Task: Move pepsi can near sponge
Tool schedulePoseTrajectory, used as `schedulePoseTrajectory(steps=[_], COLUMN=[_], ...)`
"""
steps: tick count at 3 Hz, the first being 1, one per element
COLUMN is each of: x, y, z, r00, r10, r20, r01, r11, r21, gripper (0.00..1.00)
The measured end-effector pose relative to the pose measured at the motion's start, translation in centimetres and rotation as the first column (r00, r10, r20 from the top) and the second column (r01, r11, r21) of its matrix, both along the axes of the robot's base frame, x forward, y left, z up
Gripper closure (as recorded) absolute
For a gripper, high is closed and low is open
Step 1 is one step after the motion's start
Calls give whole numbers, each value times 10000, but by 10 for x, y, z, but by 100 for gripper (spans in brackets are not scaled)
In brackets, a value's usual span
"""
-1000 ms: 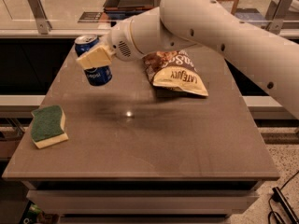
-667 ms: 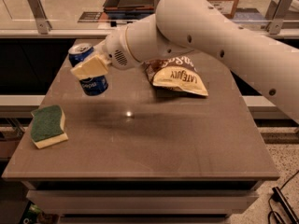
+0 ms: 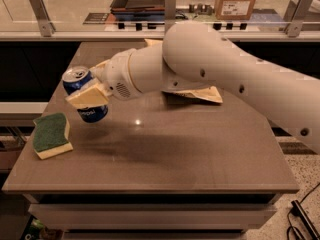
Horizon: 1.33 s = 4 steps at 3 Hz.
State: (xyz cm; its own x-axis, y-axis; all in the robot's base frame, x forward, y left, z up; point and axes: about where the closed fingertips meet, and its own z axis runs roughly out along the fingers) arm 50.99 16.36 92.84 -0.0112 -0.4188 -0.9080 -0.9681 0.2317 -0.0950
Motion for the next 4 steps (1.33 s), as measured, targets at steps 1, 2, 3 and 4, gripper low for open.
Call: schedulePoseTrajectory(steps=[1, 2, 3, 4], x=[-17, -29, -35, -37], y=[4, 5, 2, -2], z=[-8, -16, -27, -36], r00=[9987, 9974, 9970, 9956], r10=[-53, -274, -601, -908], r20=[515, 673, 485, 250], r01=[44, 251, 568, 882], r11=[9998, 9991, 9961, 9922], r21=[181, 350, 671, 884], gripper=[100, 100, 100, 100])
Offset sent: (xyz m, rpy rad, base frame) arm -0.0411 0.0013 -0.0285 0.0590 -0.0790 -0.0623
